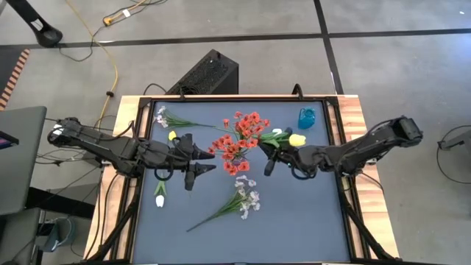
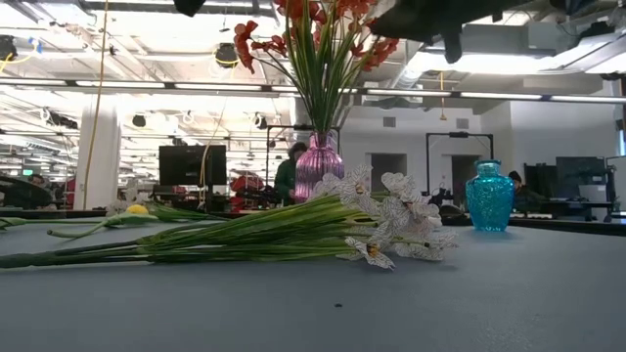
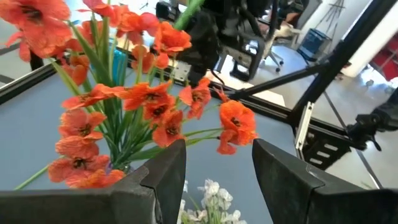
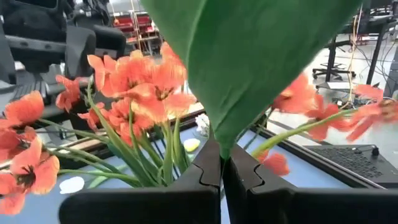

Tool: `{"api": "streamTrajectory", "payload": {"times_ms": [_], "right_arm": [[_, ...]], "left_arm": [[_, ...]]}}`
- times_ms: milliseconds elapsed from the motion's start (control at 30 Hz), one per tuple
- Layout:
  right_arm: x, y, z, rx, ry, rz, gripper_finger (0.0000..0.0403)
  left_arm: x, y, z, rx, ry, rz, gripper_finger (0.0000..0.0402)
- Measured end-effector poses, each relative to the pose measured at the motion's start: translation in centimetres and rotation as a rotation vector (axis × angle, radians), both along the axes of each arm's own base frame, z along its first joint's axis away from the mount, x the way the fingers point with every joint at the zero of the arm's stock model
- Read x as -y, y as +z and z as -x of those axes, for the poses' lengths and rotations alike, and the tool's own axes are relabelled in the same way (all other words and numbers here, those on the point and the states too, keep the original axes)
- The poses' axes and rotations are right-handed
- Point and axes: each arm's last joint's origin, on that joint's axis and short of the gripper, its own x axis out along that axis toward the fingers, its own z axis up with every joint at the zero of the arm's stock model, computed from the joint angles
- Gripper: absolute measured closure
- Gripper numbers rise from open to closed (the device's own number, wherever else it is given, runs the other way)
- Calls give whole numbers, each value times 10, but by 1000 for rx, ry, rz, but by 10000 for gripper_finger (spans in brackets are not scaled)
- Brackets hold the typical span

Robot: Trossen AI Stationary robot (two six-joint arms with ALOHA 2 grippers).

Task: Sort flowers into vase by color
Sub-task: Put the bottom yellow flower into the pink vase

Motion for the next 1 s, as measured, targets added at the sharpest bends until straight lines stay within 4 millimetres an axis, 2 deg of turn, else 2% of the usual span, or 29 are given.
{"api": "streamTrajectory", "payload": {"times_ms": [367,633,867,1000], "right_arm": [[-3,-6,-22,-60,-10,19,377],[-2,2,-36,-132,-19,32,377],[11,17,-43,-179,20,-22,377],[21,16,-45,-207,67,-68,377]], "left_arm": [[-1,-4,1,-31,36,39,228],[1,-4,2,-38,31,57,228],[3,-5,2,-40,26,57,228],[3,-5,2,-42,25,55,228]]}}
